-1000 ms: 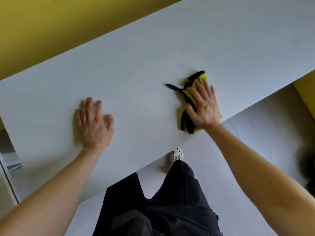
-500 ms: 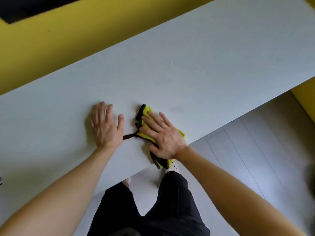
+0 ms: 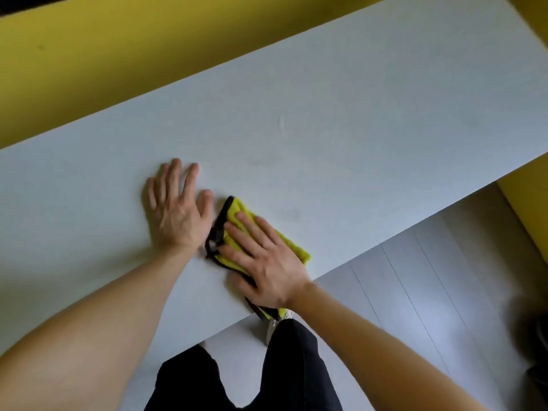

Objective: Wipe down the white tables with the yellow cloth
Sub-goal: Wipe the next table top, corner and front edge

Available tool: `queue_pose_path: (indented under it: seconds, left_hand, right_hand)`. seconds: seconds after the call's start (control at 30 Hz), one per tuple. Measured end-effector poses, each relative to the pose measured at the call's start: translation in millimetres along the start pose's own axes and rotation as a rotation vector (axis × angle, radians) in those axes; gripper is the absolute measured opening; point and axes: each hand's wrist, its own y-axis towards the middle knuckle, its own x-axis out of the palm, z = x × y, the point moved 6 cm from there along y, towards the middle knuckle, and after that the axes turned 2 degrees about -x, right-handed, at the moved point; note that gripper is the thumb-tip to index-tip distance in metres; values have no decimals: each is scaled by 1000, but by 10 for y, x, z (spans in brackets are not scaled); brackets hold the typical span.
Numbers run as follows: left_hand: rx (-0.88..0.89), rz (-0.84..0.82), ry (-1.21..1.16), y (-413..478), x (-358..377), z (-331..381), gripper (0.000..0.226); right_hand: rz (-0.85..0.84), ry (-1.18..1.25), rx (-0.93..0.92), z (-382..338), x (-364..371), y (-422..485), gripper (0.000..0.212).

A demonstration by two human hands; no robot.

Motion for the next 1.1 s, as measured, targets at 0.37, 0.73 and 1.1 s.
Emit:
queue_pose_path:
  seconds: [0.37,0.73,1.1]
  left_hand:
    - [-17,-33,6,16,-2,29,56]
    - [-18,-37,-21,22,-42,47,56]
    - [-18,-29,-66,-2,-34,64,57]
  right_hand:
    - [339,-104,682,2787,-1137,376,62]
    - [-146,-7,-412,771,-316,501,61]
    - [258,-91,429,1944,-880,1098,68]
